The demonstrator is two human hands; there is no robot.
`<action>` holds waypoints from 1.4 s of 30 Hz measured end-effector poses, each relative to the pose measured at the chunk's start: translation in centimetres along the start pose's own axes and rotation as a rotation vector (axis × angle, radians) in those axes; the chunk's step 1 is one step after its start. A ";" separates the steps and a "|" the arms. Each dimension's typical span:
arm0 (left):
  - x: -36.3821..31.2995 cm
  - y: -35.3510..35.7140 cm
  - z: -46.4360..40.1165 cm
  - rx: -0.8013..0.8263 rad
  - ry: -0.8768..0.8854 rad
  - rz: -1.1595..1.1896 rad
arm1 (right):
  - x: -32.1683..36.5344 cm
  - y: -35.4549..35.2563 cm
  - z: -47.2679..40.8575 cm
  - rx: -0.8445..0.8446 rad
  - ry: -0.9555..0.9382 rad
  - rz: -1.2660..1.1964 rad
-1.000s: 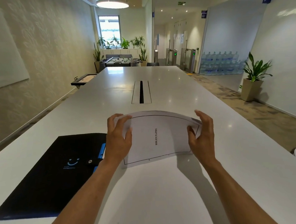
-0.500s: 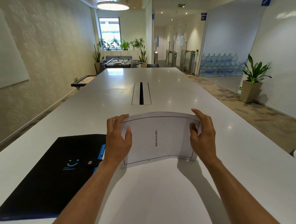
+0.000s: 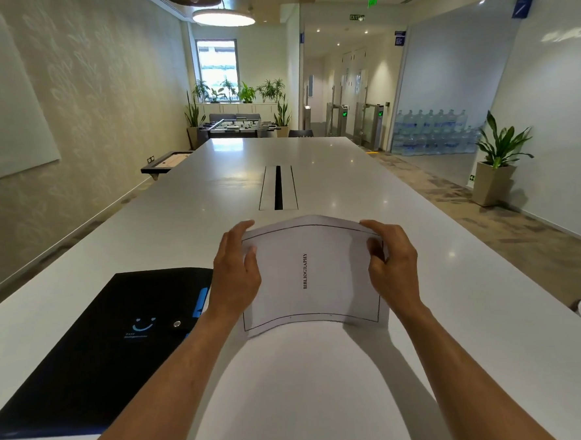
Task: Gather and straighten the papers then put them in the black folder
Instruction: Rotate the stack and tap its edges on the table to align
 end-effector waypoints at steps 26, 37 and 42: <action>-0.1 -0.1 0.6 -0.053 -0.042 -0.111 | 0.0 0.2 0.8 0.039 0.106 0.043; 0.8 -0.1 1.3 -0.059 -0.140 0.145 | -1.6 -0.5 0.9 0.039 0.259 -0.195; 1.2 0.0 1.6 -0.043 -0.237 0.413 | -2.2 0.0 1.6 0.068 0.376 -0.485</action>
Point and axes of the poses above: each hand's wrist, its own z-axis away from the middle knuckle, its own y-axis out of the palm, x = y × z, the point moved 1 cm from there along -z, towards the middle knuckle, and after that the axes turned 11 degrees about x, right-handed, at the moved point
